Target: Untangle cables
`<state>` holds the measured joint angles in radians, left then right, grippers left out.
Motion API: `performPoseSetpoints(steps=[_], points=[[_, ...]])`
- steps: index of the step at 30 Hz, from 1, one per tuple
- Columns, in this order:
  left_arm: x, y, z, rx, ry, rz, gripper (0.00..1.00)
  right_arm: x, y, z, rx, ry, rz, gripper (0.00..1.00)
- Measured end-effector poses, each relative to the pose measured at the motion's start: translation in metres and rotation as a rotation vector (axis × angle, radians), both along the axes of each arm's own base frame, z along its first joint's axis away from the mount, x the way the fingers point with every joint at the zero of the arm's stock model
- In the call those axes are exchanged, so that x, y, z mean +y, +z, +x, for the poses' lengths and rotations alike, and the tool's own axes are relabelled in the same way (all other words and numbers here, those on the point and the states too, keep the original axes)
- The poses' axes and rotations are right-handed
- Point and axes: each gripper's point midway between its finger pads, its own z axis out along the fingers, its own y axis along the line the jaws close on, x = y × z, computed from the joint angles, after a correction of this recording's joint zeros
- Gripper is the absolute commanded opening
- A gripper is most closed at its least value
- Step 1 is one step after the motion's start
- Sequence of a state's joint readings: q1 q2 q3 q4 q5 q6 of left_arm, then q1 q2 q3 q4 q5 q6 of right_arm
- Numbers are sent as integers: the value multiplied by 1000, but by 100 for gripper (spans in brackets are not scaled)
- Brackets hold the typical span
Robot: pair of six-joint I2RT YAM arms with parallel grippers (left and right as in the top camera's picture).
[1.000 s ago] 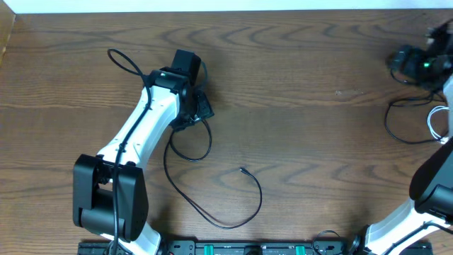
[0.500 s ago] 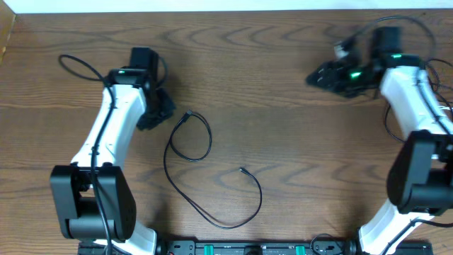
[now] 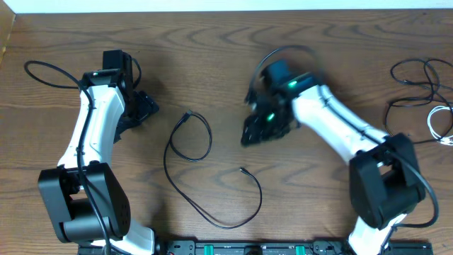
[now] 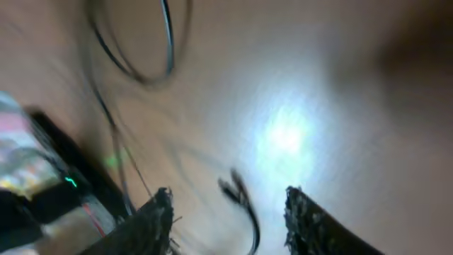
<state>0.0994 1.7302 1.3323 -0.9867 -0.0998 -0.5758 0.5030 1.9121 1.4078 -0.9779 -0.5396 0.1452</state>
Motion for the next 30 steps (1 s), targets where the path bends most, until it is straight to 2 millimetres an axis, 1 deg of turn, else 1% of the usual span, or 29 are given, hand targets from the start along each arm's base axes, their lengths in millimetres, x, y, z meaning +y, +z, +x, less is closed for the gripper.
performPoseSetpoints(steps=[2,3,6,9,12,13,15,16,19,20,21,25,28,30], points=[[1,0,0,0,0,5,99,0,-8,-24,20,61,-103,54],[1,0,0,0,1,5,99,-4,-13,-40,20,111,-191,54],[1,0,0,1,1,6,99,-10,-19,-62,-13,207,-340,62],[1,0,0,1,1,8,99,-5,-23,-73,-90,297,-430,65],[1,0,0,1,1,8,99,3,-30,-80,-164,360,-475,65],[1,0,0,1,1,8,99,5,-34,-82,-186,374,-481,57],[1,0,0,1,1,9,99,8,-43,-83,-219,385,-482,33],[1,0,0,1,1,8,99,8,-47,-84,-227,389,-485,25],[1,0,0,1,1,8,99,3,-61,-90,-234,407,-494,11],[1,0,0,1,1,8,100,1,-64,-92,-233,406,-502,4],[1,0,0,1,1,8,99,-3,-67,-93,-231,412,-518,1],[1,0,0,1,1,8,100,-21,-73,-89,-261,419,-597,1],[1,0,0,1,1,8,99,-33,-74,-76,-333,415,-677,1],[1,0,0,1,1,8,99,-37,-73,-60,-409,398,-721,1]])
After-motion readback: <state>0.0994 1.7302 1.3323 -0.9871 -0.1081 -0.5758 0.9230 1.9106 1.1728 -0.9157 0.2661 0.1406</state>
